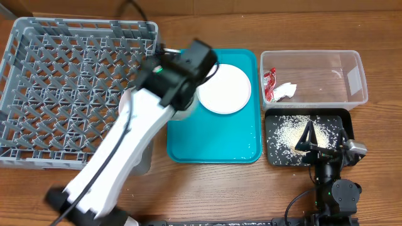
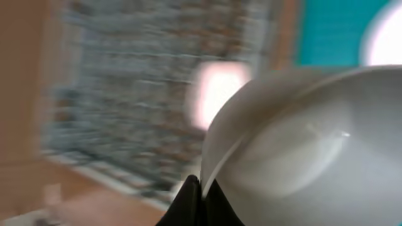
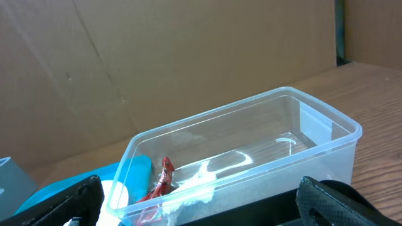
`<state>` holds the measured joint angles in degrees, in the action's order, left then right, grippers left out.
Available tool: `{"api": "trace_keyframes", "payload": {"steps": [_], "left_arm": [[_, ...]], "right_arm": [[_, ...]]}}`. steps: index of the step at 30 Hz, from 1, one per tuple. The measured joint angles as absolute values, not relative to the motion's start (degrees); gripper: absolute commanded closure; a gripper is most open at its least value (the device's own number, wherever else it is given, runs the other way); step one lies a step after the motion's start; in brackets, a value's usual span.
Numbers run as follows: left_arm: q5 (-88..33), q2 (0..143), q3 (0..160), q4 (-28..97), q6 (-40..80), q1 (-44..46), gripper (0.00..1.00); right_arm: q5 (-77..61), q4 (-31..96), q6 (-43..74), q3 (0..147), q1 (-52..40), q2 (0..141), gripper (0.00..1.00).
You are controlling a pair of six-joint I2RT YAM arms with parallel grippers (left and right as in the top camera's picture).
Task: Sort waste into correct bins and load items into the dishwasher
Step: 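Carry the grey bowl into the dish rack and lower it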
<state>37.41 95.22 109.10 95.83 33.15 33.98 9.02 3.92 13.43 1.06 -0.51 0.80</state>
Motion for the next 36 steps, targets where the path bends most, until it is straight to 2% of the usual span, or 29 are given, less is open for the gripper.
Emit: {"api": "trace_keyframes", "payload": {"steps": [7, 19, 23, 28, 36], "left_arm": [[53.98, 94.11, 108.6, 96.77, 33.87, 30.81, 0.96], [63.7, 94.54, 98.0, 96.64, 35.11, 18.37, 0.96], [64.73, 94.54, 92.51, 96.4, 41.63, 13.63, 0.96], [67.94, 94.85, 85.1, 89.17, 46.78, 11.46, 0.96], [73.01, 96.03, 76.38, 74.87, 46.26, 11.46, 0.96]], "right_arm": [[9.04, 3.88, 13.45, 1.06, -0.51, 0.8, 0.0], [9.02, 3.92, 13.45, 1.06, -0.51, 0.8, 0.0], [9.02, 3.88, 13.43, 1.06, -0.51, 0.8, 0.0], [9.02, 3.9, 13.43, 1.06, -0.51, 0.8, 0.0], [9.04, 3.88, 13.43, 1.06, -0.51, 0.8, 0.0]]}}
